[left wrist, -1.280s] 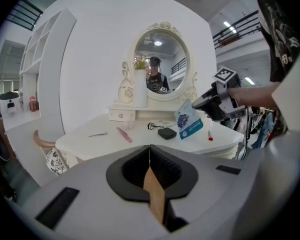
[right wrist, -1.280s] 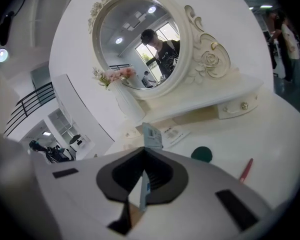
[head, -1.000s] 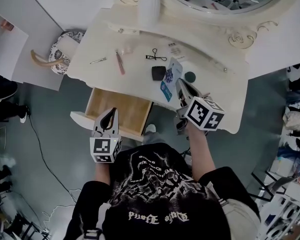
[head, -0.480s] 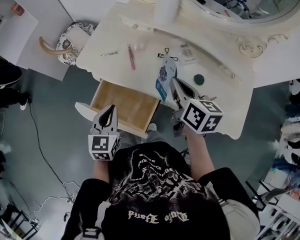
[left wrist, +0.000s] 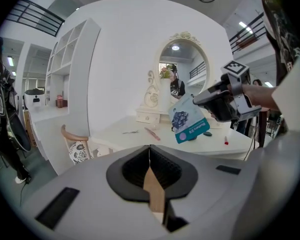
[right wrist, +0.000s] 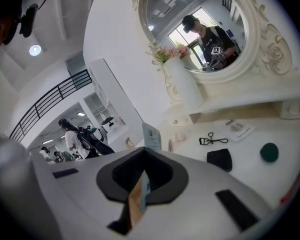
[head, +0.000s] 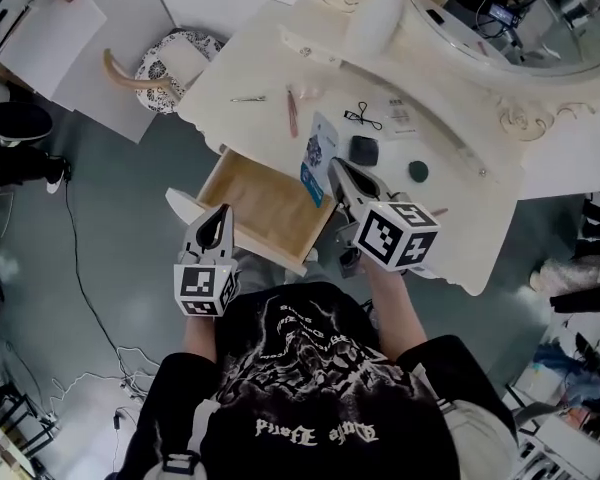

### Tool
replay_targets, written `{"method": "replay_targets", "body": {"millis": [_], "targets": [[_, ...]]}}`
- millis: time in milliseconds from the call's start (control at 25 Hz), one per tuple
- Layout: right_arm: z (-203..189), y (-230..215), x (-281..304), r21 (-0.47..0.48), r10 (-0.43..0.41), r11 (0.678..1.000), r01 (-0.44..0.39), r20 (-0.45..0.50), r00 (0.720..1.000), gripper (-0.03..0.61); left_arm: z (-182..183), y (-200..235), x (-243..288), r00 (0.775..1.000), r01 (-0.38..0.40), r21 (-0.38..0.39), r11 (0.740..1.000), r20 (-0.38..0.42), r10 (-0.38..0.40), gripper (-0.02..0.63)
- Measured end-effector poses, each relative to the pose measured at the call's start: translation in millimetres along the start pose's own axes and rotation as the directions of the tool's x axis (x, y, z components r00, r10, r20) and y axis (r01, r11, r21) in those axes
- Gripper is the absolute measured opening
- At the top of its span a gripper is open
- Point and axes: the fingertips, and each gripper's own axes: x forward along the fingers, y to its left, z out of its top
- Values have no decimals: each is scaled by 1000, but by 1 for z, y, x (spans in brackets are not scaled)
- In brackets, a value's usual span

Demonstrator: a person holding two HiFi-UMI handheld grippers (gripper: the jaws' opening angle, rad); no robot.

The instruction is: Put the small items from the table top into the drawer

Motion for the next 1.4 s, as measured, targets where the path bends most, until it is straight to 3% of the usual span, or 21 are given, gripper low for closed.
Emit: {"method": "replay_targets", "body": {"millis": [320,600,1000,1400], "targets": [[-30,32,28,3,85,996,-85,-99,991,8,-2,18,-9,999,-37,-25,999,4,38,15],[-63,48,53,7,144,989,-145,-205,968,8,-7,32,-13,997,-76,-44,996,-6,76,15],[-113,65,81,-7,207,974,-226,-371,905,8,-11,51,-13,993,-118,-71,991,-12,117,15],[-159,63,100,-28,203,968,-250,-501,841,8,-17,64,-13,990,-137,-84,987,-33,135,15]]}}
